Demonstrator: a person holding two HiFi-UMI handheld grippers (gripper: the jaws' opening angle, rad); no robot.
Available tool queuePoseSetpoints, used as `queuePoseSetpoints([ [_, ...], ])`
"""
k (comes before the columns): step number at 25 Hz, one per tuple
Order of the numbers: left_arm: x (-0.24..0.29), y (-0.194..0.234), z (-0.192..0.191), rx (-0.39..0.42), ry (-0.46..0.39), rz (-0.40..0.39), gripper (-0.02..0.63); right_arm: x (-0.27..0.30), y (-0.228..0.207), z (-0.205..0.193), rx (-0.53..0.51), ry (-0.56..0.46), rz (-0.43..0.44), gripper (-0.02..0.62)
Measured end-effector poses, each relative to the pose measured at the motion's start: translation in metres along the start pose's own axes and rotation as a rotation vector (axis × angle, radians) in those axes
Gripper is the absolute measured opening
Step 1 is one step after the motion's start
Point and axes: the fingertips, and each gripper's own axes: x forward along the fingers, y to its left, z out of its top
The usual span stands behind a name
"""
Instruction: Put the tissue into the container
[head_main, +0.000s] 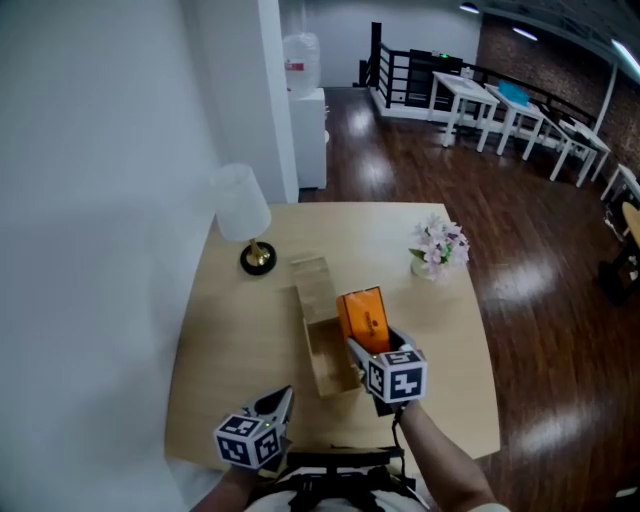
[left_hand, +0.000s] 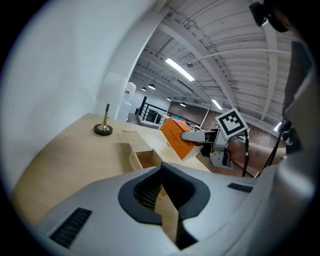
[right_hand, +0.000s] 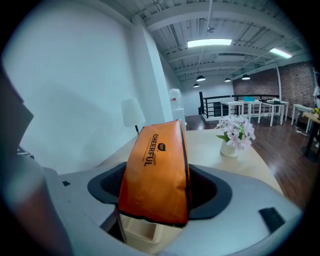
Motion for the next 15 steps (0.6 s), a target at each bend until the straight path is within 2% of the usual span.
queuePoseSetpoints([
  [6,-0.008,0.012,0.0,-0.014,-0.001,0.017,-0.002,0.032,0.03,-0.023,-0.005,0.07,0.021,0.376],
  [15,-0.017,0.027,-0.004,-0.034,0.01,0.027,-0.003,0.07,0.041,-0.074,-0.043,0.191,-0.036,0.374],
])
